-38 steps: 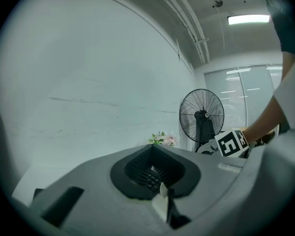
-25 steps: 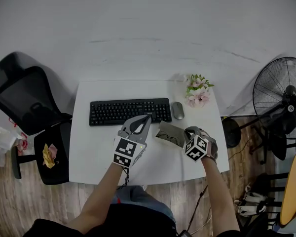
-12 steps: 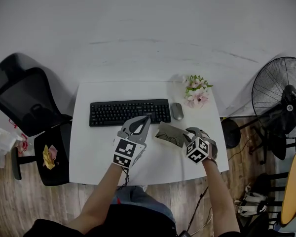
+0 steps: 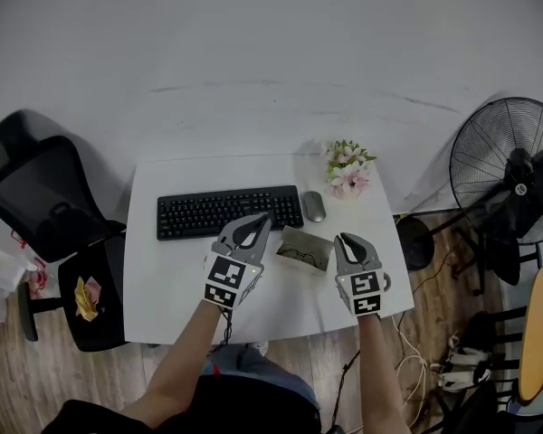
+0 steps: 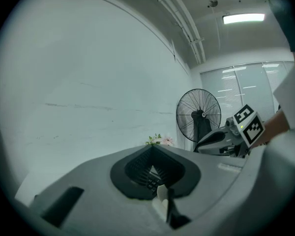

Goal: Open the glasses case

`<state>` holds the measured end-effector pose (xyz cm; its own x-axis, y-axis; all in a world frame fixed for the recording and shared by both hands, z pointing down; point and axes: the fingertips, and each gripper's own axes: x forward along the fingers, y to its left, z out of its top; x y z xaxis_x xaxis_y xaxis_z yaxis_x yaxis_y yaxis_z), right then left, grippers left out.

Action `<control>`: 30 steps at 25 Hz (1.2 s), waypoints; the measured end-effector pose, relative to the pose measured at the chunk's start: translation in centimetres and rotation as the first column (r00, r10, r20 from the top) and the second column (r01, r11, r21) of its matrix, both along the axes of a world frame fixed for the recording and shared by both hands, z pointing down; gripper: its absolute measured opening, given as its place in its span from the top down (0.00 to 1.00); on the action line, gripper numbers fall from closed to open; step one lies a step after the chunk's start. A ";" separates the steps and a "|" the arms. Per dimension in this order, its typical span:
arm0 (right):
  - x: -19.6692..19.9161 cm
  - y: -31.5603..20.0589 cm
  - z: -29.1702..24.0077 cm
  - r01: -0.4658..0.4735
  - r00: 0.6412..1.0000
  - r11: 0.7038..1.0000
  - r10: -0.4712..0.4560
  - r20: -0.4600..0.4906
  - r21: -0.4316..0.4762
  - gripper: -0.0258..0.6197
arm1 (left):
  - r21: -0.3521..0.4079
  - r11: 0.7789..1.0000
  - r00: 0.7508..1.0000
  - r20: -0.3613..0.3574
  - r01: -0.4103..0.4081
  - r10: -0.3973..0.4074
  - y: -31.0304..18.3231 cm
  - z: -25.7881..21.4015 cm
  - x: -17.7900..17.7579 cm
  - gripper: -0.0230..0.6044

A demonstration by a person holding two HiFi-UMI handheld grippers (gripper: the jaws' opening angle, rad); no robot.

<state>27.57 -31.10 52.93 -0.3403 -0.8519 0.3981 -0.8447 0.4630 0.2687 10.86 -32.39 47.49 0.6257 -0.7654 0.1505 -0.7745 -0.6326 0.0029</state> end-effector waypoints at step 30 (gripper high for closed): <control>1.8 4.2 -6.6 -0.394 0.821 0.902 0.260 0.508 0.175 0.95 | 0.016 1.000 0.999 -0.040 0.002 -0.001 -0.6 -1.0 -0.4 0.95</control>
<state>29.36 -26.90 46.36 -0.1079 -0.9941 0.0131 -0.9869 0.1055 -0.1217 10.46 -33.01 46.45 0.6299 -0.7684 0.1129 -0.7748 -0.6317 0.0234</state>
